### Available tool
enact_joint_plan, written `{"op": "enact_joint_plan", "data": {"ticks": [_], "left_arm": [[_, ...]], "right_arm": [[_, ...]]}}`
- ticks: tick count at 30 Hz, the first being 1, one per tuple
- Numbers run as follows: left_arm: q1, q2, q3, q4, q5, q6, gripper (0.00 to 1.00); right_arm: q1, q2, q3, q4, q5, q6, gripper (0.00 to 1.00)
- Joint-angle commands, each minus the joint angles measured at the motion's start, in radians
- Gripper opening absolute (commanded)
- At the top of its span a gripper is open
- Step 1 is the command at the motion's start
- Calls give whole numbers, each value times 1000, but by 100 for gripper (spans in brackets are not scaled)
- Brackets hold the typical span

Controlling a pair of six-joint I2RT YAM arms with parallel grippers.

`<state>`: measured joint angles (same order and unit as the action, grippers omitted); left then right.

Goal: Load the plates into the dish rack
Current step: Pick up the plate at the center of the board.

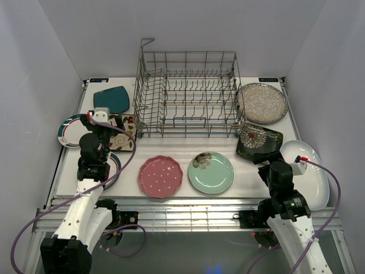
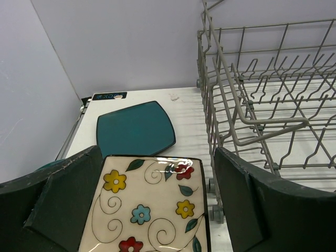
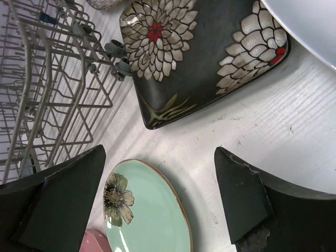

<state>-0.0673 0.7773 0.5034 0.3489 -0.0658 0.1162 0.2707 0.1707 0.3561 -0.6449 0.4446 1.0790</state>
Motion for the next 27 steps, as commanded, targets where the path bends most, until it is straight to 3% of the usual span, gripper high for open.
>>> {"op": "enact_joint_plan", "data": {"ticks": [1,9,17,19,23,27], "left_arm": [[0,-7,1,18,1,0,98],[0,-7,0,22,-2,2,98],[0,-1,1,24,-29,-3,98],[0,-3,1,25,-29,-3,98],[0,4,1,25,-26,-4,98],[0,8,1,27,-28,-6,98]], "right_arm": [[2,29,-14,1,37,162,90],[2,13,-103,30,66,328,90],[2,84,-161,108,88,412,100],[2,90,-184,167,95,410,91],[2,125,-213,218,121,427,90],[2,159,-232,274,135,443,79]]}}
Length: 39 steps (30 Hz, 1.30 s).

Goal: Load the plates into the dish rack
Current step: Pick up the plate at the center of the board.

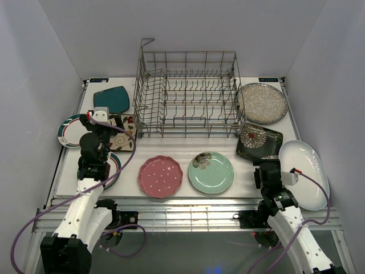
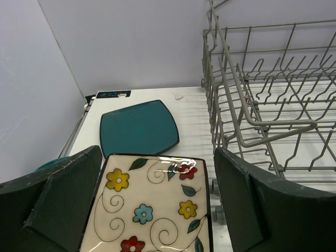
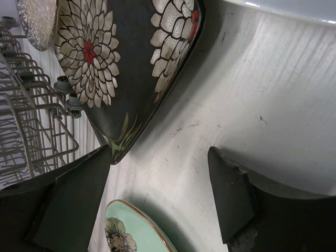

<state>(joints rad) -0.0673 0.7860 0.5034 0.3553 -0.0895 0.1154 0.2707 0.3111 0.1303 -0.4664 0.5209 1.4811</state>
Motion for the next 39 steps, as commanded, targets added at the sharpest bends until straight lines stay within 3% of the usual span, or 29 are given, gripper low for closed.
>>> {"op": "enact_joint_plan", "data": {"ticks": [1,12,17,39], "left_arm": [[0,-1,1,19,-4,-5,98],[0,2,0,20,-1,-3,98],[0,1,-2,19,-6,0,98],[0,15,0,20,0,7,98]], "right_arm": [[2,25,-11,104,62,41,77],[-2,147,-9,170,113,85,72],[-11,229,-30,291,73,87,68],[-74,502,-58,614,19,82,65]]}}
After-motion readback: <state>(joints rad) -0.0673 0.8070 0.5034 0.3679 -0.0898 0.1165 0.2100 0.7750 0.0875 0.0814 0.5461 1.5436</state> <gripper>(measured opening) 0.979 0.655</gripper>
